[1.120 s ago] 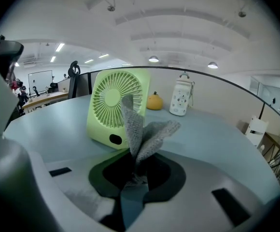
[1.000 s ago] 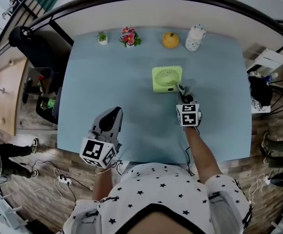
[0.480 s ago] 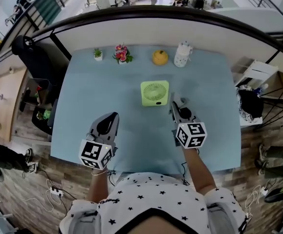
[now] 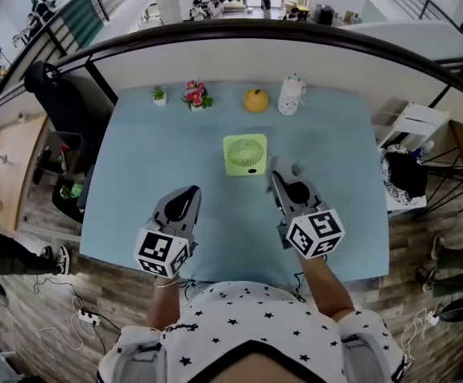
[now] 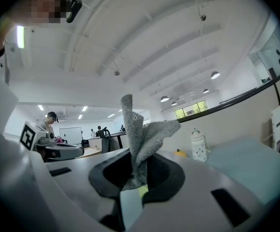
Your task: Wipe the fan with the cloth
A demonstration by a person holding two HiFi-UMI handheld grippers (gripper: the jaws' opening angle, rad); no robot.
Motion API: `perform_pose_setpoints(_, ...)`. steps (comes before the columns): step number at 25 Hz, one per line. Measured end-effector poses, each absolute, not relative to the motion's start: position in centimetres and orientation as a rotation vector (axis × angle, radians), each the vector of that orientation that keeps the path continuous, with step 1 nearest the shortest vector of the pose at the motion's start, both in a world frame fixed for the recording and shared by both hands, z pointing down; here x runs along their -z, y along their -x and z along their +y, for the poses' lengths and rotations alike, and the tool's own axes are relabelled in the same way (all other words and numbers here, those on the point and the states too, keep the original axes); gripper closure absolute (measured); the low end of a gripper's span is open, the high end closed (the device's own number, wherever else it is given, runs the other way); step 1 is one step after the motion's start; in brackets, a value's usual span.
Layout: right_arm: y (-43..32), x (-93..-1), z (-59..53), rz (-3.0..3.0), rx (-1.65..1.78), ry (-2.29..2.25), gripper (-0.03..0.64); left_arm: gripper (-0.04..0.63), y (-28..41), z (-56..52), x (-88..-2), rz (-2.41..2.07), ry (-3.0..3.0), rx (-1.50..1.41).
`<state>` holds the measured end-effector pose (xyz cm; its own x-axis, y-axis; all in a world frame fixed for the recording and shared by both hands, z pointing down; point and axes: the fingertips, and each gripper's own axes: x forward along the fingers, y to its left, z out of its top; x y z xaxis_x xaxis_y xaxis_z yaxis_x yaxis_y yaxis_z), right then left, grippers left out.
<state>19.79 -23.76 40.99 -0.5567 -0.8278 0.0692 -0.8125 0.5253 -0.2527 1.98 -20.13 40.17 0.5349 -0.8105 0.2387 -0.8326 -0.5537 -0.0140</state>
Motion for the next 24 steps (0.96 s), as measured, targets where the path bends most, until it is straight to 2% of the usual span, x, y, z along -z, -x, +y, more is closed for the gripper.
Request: perform_pose_setpoints(24,-17.9,-39.8,-21.7,2.720,0.384,1.362,0.567,0.563,-1.1,-18.3,-39.2,-1.461,-2.672,-0.339)
